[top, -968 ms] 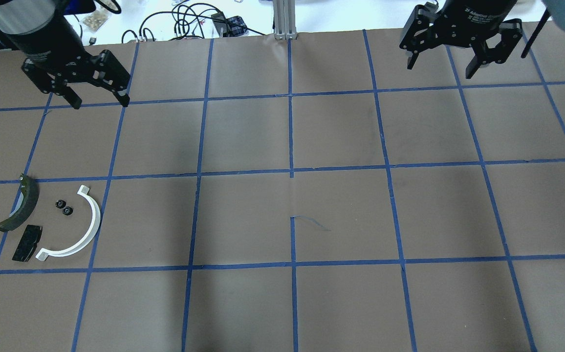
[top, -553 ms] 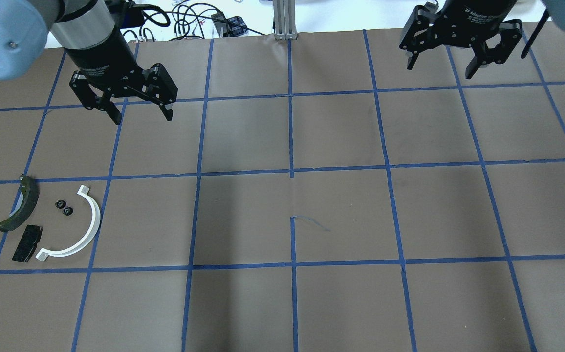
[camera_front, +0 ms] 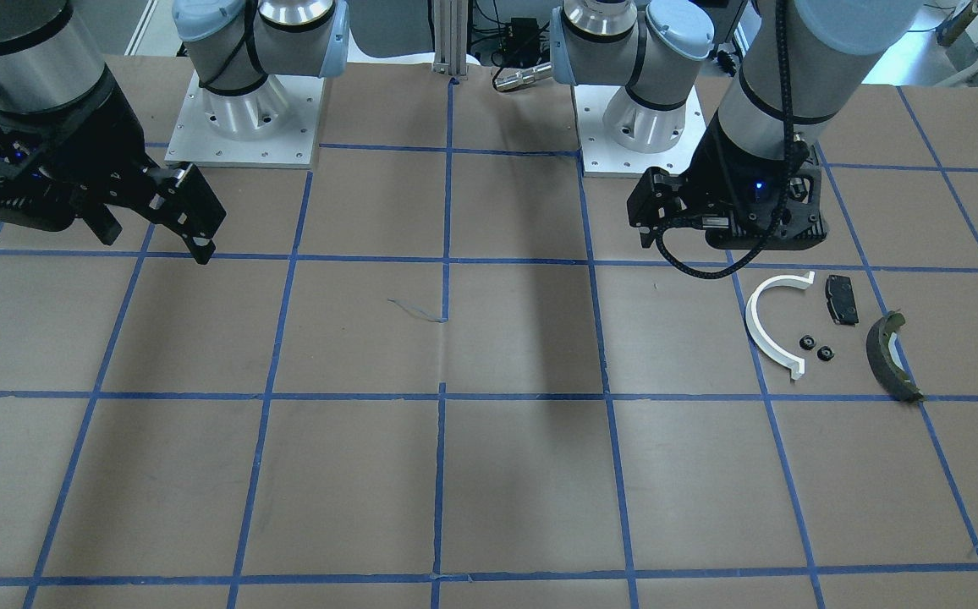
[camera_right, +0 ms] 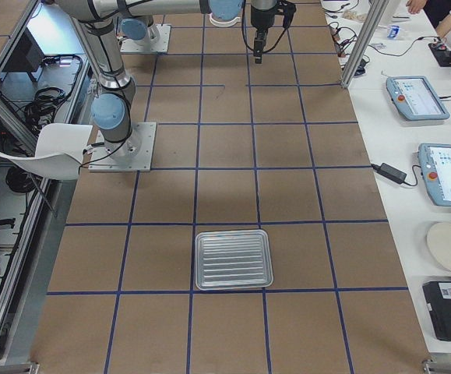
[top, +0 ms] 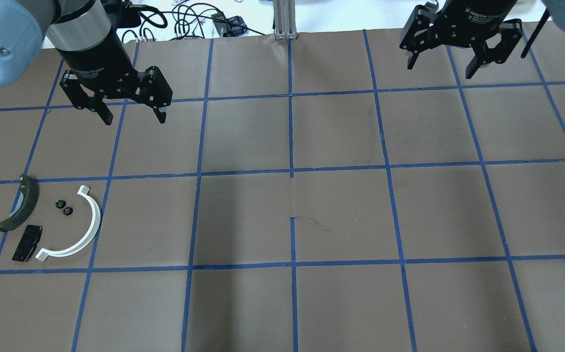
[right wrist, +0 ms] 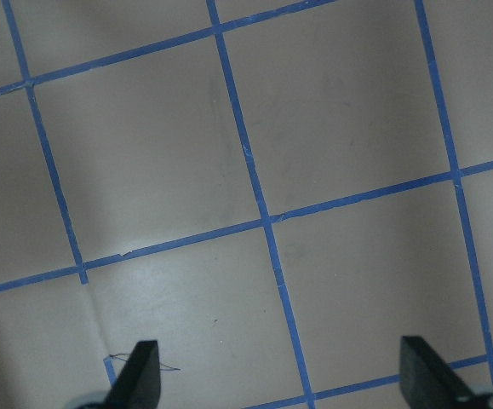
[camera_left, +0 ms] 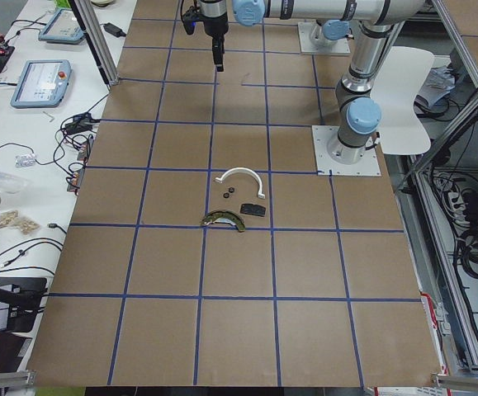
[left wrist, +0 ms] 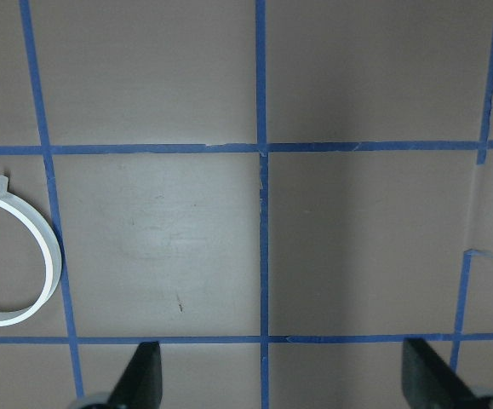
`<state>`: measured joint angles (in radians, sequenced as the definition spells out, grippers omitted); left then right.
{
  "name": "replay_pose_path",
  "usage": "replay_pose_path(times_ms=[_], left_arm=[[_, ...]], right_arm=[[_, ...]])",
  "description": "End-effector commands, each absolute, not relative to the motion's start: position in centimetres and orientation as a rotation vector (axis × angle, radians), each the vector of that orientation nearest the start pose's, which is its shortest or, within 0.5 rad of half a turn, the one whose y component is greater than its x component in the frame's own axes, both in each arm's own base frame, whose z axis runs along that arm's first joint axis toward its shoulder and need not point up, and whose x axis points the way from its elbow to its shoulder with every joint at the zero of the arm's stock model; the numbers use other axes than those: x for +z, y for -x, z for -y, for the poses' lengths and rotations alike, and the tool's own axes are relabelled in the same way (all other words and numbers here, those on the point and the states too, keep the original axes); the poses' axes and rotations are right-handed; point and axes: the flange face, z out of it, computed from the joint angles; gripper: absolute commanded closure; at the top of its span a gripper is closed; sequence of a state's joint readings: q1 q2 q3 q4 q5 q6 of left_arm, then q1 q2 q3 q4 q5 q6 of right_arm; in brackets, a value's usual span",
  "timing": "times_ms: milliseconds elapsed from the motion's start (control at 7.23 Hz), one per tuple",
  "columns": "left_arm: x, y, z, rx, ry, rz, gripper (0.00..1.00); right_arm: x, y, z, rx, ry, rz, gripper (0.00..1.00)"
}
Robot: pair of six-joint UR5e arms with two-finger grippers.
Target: Place bearing gear from tray to pile
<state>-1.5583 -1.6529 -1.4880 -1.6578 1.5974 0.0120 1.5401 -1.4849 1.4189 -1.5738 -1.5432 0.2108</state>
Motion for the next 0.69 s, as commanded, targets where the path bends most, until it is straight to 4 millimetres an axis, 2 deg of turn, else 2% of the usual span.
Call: replay_pose_path(times_ms=[0,553], left_arm=[[47.9,12.12,51.85,0.135,-0.056,-3.115,0.0],[47.87,11.71,51.81,0.143,-0.055,-3.106,0.0]], right_arm=[[52.01,-11.96,53.82,-0.105,-0.372,-3.084,0.0],[51.93,-11.96,53.81,-0.103,-0.372,-3.084,0.0]])
